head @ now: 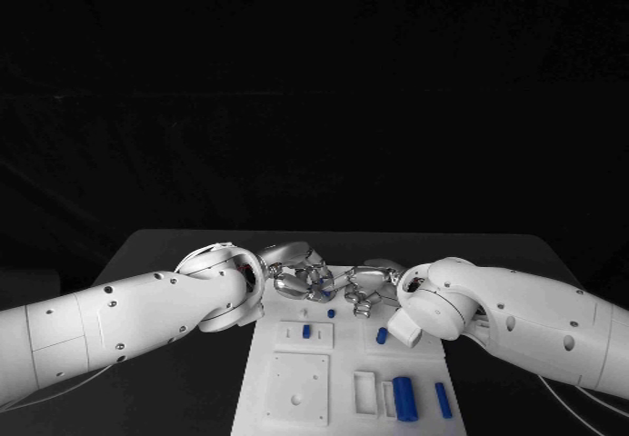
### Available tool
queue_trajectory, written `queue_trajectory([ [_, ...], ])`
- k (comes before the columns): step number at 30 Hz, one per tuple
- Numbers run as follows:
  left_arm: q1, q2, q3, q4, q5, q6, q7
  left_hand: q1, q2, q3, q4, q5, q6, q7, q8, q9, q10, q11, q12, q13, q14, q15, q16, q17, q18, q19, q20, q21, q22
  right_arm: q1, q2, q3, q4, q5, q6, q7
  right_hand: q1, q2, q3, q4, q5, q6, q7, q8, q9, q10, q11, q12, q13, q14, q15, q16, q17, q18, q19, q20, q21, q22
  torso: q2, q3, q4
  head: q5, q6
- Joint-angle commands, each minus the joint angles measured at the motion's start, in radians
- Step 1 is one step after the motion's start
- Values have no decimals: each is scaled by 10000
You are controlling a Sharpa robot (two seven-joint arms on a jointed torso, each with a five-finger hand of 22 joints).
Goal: Assemble the parts on the task board
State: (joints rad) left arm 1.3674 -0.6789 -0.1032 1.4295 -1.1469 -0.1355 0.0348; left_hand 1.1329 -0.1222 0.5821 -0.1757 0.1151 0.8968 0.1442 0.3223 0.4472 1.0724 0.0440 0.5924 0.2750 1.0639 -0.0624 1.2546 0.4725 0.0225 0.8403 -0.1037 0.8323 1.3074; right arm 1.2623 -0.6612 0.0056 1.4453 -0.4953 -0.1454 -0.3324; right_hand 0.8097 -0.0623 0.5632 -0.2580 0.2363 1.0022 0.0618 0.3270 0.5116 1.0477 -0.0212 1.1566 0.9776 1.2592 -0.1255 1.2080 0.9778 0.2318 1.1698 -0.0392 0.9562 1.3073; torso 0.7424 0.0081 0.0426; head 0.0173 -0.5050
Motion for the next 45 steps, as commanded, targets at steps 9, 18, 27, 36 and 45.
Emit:
queue_trajectory([
  [9, 15, -10, 5, -1, 8, -112, -79, 76, 441, 88, -162, 127, 346, -115, 189, -19, 408, -85, -256, -67, 233, -119, 19, -12, 143, 209, -632, 73, 136, 3, -21, 4, 2, 47, 108, 97, -106, -257, -24, 39, 29, 279, 265, 5, 16, -12, -6, -4, -21, -18, -38, -12, -5, 300, 39, -2, 48, 177, 1, 2, -4, 10, 1],
  [18, 15, -26, 5, -1, 227, -243, -40, 40, 572, 135, -296, 162, 516, -172, 248, -48, 686, -118, -623, -181, 347, -145, -118, -65, 126, 285, -671, 47, 114, 3, -20, 4, 5, 163, 77, 132, -576, -584, -597, -39, 38, -48, 376, -199, -25, -188, 94, -91, -36, -114, 57, -84, -30, 300, -105, 7, -29, 168, 1, 4, -3, 10, 10],
  [27, 15, -65, 4, 5, 608, -328, 9, 18, 592, 152, -366, 194, 560, -185, 255, -73, 831, -128, -815, -231, 407, -155, -171, -77, 119, 324, -685, 32, 106, 3, -49, 4, -23, 362, -35, 319, -1042, -714, -1276, -228, 96, -592, 565, -507, -112, -446, 272, -172, -47, -296, 227, -170, -48, 300, -327, -9, -202, 142, -1, 1, -3, 8, 16],
  [36, 13, -162, 5, -17, 1581, -507, 189, 5, 579, 158, -424, 219, 576, -186, 252, -97, 902, -127, -980, -272, 466, -157, -195, -76, 123, 378, -700, 36, 106, 3, -161, 4, -42, 567, -133, 618, -1225, -727, -1555, -266, 107, -743, 619, -591, -137, -566, 325, -198, -56, -383, 277, -204, -57, 300, -426, -19, -294, 134, 1, -1, -7, 9, 44],
  [45, 10, -376, 7, -128, 3984, -776, 703, -50, 510, 135, -453, 227, 575, -180, 238, -124, 946, -119, -1140, -309, 534, -153, -196, -64, 132, 442, -708, 50, 109, 1, -389, 2, -67, 2076, -331, 1918, -1120, -565, -1646, -304, -1, -923, 687, -686, -165, -601, 387, -170, -50, -410, 333, -202, -56, 300, -460, -42, -332, 144, -1, 0, -6, 1, 97],
])
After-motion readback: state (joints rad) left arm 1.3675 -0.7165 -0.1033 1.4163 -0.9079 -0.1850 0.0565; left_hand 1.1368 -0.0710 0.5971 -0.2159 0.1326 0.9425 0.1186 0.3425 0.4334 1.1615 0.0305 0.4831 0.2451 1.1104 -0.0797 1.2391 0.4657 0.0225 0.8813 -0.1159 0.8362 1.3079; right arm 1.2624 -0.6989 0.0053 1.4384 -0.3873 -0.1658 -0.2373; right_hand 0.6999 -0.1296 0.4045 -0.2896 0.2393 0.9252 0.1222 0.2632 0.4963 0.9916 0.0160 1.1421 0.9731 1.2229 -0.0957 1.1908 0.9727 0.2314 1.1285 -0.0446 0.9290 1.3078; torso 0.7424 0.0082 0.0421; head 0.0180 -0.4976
